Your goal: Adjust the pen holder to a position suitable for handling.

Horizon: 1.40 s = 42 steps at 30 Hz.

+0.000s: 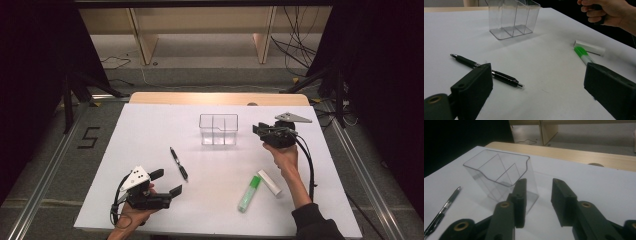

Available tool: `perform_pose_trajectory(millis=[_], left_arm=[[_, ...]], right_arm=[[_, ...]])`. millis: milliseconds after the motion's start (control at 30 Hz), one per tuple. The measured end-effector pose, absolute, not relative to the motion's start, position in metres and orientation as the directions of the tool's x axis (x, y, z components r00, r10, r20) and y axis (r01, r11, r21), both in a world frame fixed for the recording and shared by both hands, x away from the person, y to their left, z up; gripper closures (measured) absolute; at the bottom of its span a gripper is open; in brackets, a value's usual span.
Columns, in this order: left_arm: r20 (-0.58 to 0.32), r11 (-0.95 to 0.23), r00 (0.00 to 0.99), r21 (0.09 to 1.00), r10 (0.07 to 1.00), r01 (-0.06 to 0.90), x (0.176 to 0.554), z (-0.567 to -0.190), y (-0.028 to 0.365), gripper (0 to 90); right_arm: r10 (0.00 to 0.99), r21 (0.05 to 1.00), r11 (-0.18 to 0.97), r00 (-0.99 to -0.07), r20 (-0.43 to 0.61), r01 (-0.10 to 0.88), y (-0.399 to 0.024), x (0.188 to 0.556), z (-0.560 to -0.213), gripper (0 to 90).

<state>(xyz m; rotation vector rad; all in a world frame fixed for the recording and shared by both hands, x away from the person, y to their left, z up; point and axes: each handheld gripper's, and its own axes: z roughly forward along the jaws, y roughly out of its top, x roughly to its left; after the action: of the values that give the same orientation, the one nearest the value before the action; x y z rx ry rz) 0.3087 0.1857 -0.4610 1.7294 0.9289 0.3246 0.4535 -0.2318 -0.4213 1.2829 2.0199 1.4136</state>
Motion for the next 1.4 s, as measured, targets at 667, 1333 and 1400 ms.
perform_pose_trajectory(millis=[667,1333,1400], left_arm=[[-0.25,-0.092,0.633,0.886,0.733,0.455,0.311,-0.462,0.183,8.2],[-0.258,-0.14,0.648,0.857,0.717,0.496,0.316,-0.462,0.151,8.6],[-0.262,-0.146,0.649,0.851,0.715,0.505,0.316,-0.462,0.147,8.6]], right_arm=[[0.816,0.906,0.052,-0.541,0.204,0.419,-0.264,0.381,-0.416,41.0],[0.805,0.911,0.066,-0.561,0.192,0.407,-0.271,0.337,-0.425,31.8],[0.806,0.909,0.065,-0.559,0.196,0.412,-0.272,0.336,-0.426,30.8]])
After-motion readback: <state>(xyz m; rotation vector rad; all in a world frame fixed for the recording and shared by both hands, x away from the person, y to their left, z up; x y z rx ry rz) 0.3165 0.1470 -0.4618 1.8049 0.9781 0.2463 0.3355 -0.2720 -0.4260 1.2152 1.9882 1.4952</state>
